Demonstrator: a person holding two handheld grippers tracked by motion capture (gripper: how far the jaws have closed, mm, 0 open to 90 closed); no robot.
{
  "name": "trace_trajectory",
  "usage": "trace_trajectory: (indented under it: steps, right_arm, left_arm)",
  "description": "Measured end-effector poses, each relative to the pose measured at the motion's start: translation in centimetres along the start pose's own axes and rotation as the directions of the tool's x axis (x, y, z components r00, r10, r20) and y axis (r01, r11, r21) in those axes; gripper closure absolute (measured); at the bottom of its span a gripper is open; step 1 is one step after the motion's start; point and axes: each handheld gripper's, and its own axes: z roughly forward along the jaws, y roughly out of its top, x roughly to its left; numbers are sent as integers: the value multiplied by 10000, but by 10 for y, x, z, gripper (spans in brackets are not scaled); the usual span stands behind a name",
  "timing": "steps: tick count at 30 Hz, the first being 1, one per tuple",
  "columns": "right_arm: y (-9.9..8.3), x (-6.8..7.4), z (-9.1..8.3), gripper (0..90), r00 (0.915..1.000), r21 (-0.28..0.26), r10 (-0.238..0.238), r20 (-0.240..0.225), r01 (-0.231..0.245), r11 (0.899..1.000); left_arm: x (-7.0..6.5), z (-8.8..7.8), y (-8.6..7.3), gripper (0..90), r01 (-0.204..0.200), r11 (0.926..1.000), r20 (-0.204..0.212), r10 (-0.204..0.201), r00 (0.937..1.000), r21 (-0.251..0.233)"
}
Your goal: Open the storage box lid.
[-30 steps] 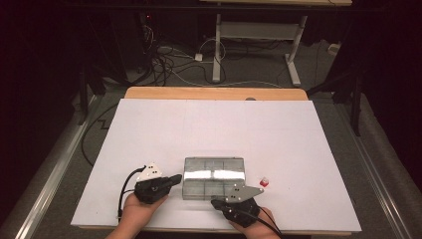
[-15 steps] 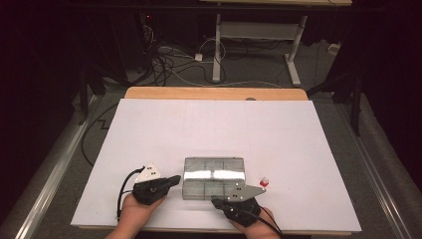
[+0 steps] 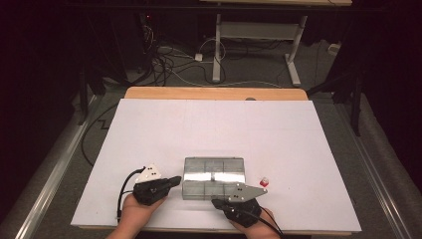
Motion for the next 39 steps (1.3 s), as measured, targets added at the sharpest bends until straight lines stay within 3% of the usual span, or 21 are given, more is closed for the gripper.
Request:
trace_trajectory:
  steps: [22, 39]
  right_arm:
    - [-1, -1, -4, 900, 9998, -395, 13, -184, -20, 9992]
    - [10, 0, -11, 900, 9999, -976, -47, -141, 34, 9952]
  left_arm:
    - [1, 0, 0, 878, 22, 10000, 52, -23, 10000, 44]
    - [0, -5, 1, 878, 184, 9996, 312, -177, 9994, -231]
